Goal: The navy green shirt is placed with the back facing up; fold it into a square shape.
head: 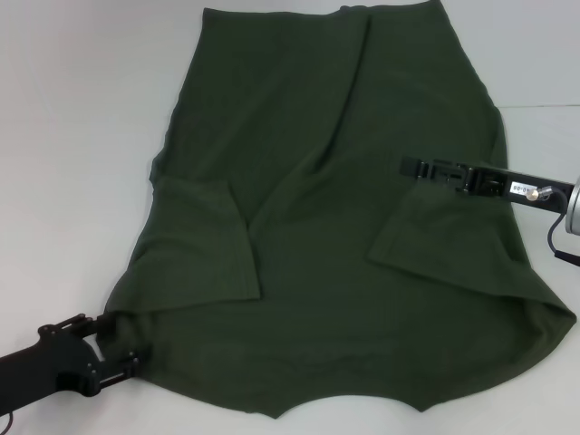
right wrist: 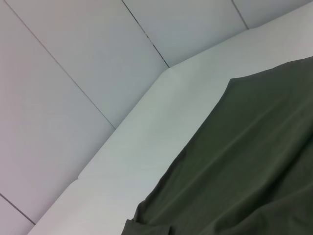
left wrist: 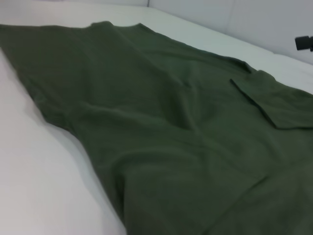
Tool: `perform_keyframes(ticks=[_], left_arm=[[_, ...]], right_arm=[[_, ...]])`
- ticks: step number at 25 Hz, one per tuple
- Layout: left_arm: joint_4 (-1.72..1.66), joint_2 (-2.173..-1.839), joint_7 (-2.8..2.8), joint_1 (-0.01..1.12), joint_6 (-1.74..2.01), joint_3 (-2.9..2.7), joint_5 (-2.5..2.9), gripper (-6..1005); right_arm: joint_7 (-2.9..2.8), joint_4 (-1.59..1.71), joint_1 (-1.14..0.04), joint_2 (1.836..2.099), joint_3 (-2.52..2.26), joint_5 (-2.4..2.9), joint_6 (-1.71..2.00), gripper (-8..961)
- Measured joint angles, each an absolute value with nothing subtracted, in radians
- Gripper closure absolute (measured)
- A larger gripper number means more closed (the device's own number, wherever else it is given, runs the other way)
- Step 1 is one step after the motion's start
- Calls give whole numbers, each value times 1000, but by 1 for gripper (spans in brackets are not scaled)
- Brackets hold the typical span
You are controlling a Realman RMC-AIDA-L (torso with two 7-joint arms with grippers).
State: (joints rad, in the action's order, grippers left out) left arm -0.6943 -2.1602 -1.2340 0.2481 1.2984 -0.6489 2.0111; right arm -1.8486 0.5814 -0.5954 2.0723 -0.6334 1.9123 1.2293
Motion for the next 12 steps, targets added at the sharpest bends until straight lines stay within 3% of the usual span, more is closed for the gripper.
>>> perform_keyframes(ticks=[12], left_arm=[[-704,-2161,-1251,266,1332,-655,2022,242]], right_arm=[[-1848,582,-590,2069,-633,1899,1230,66]])
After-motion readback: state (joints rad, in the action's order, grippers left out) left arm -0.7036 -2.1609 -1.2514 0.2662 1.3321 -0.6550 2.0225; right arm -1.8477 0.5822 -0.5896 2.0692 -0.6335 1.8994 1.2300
